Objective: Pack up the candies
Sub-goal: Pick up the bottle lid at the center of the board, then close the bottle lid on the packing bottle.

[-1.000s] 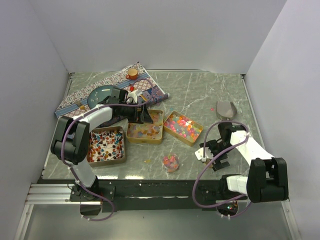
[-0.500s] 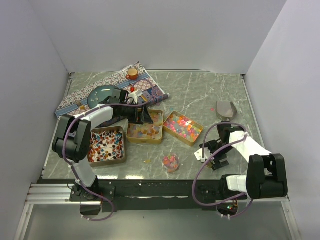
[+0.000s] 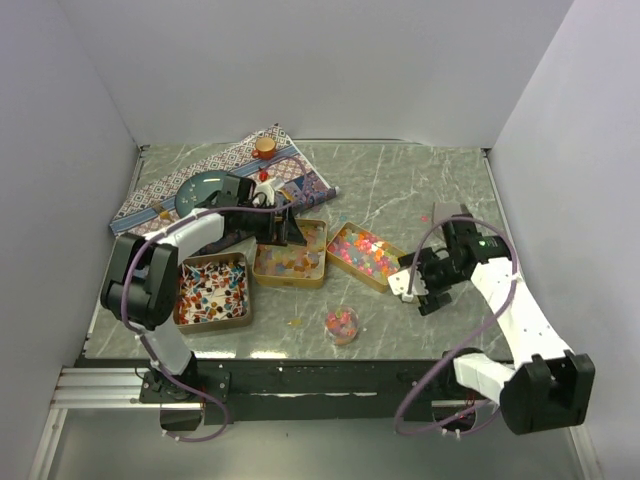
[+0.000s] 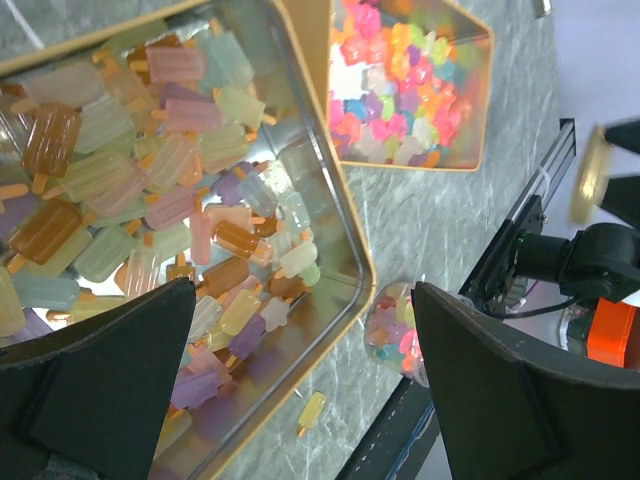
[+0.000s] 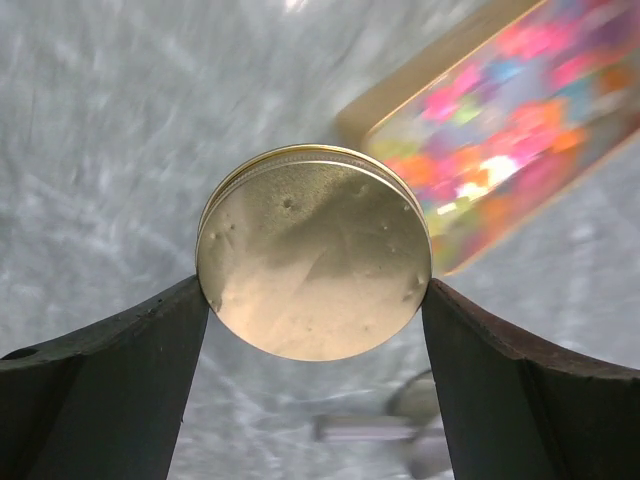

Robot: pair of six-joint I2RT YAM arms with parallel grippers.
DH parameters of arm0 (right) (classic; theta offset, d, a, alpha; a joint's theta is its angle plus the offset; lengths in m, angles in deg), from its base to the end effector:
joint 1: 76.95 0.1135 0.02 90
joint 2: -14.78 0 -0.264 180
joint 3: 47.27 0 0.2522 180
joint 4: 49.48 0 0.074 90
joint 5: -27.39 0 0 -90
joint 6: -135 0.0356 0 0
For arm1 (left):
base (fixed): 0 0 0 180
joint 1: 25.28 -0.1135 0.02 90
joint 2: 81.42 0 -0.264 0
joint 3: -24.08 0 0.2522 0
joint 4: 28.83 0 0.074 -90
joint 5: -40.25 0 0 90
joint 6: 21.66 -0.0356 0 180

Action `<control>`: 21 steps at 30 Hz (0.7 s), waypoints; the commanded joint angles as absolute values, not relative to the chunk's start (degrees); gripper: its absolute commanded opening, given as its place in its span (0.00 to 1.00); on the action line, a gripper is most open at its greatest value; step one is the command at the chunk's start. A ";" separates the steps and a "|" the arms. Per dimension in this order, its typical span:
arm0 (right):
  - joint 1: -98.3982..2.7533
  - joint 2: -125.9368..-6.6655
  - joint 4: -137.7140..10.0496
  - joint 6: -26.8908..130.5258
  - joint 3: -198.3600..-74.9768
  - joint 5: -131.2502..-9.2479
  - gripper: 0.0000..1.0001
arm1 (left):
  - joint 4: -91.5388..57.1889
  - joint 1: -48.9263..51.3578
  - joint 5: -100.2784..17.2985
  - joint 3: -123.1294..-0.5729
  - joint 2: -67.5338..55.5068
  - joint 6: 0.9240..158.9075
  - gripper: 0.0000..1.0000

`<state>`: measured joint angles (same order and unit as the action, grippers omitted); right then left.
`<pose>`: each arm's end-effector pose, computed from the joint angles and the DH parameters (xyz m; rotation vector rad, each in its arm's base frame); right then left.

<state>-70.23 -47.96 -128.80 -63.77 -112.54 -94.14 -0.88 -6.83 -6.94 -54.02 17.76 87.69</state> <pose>0.1715 0.0390 0.2577 -2.2131 1.2975 0.2245 0.3368 -0.1379 0.2078 0.3383 2.4440 -1.2008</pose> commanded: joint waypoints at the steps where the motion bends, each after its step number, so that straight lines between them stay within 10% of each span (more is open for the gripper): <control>1: -61.59 -48.14 -131.27 -53.28 -118.68 -98.56 0.82 | -3.47 -7.09 -6.86 -53.50 11.40 87.94 0.97; 21: -27.12 -63.53 -114.04 -27.32 -120.27 -91.18 0.82 | -1.88 -19.92 -7.13 -47.43 -8.28 90.13 0.97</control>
<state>-27.63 -60.99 -116.80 -29.30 -120.69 -93.83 -1.05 -19.59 -8.61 -48.12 -3.73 89.22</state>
